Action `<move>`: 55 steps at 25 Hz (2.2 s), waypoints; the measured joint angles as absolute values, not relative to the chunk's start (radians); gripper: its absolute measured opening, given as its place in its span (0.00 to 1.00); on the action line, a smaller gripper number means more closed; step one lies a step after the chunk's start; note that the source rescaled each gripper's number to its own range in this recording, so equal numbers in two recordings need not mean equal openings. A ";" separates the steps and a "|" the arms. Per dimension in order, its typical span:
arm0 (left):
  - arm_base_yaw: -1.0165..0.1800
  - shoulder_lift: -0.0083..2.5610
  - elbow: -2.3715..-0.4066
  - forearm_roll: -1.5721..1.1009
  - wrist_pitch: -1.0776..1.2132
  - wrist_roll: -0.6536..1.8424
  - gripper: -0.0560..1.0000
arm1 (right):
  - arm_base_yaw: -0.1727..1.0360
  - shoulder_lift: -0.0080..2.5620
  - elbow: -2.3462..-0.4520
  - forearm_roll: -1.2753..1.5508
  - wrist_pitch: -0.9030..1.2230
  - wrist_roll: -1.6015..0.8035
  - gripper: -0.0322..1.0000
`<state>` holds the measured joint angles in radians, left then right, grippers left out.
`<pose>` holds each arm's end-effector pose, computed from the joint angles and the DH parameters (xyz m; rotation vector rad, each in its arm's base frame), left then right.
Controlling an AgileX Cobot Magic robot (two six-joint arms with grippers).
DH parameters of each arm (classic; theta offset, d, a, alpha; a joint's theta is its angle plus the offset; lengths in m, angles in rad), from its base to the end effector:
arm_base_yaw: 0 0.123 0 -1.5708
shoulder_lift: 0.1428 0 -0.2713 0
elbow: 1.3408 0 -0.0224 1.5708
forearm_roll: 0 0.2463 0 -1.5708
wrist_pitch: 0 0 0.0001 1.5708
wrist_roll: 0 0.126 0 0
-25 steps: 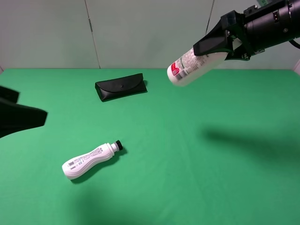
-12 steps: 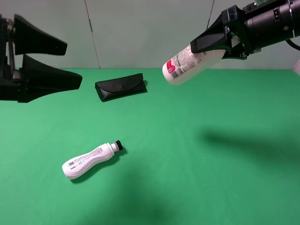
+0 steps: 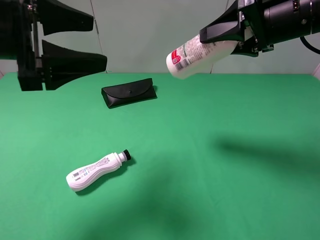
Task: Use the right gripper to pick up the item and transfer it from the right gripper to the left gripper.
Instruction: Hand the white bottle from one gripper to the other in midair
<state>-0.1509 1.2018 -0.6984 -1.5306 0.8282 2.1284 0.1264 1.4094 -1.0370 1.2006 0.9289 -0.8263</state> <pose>0.2330 -0.1293 0.2705 1.1557 1.5204 -0.5229 0.2854 0.1312 0.2902 -0.3905 2.2113 1.1207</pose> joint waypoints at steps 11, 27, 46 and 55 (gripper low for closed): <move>-0.280 1.318 -0.827 -1.552 0.834 2.243 0.77 | 0.126 1.409 -1.037 1.219 0.946 -0.832 0.07; -0.418 1.443 -0.896 -1.548 0.689 2.237 0.77 | 0.126 1.409 -1.078 1.240 0.985 -0.835 0.07; -0.483 1.599 -1.055 -1.583 0.600 2.237 0.77 | 0.126 1.409 -1.078 1.222 0.985 -0.835 0.07; -0.484 1.626 -1.055 -1.603 0.600 2.237 0.77 | 0.126 1.409 -1.078 1.219 0.992 -0.835 0.07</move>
